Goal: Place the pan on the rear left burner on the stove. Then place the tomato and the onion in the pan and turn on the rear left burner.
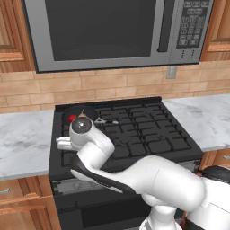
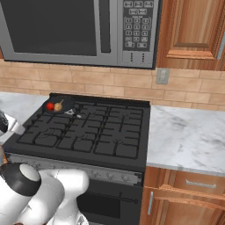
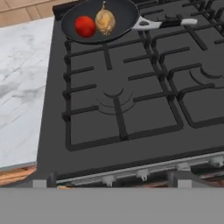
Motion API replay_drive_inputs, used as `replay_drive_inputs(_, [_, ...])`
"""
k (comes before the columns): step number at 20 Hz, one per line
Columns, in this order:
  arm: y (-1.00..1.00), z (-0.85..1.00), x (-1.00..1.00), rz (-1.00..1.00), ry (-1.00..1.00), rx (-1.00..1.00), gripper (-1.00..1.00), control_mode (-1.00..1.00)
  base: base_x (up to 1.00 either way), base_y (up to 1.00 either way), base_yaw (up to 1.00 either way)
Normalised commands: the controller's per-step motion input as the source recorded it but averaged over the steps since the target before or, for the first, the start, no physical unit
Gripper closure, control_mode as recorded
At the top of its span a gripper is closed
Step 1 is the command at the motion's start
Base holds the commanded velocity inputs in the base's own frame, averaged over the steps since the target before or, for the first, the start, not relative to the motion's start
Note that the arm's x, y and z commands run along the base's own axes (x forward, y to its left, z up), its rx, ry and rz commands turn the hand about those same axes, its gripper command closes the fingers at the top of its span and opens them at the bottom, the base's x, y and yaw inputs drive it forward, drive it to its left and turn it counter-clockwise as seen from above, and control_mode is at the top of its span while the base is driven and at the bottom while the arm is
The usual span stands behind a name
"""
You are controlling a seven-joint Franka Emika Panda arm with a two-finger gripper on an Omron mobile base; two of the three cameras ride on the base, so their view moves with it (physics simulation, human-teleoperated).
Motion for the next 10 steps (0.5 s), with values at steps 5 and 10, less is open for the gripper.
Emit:
replay_drive_inputs(5, [-0.06, 0.0, -0.57, 0.0, -0.01, -0.04, -1.0, -1.0, 0.0, 0.0, 0.0])
replay_drive_inputs(10, [0.0, 0.0, -0.57, 0.0, -0.07, -0.07, -1.0, -1.0, 0.0, 0.0, 0.0])
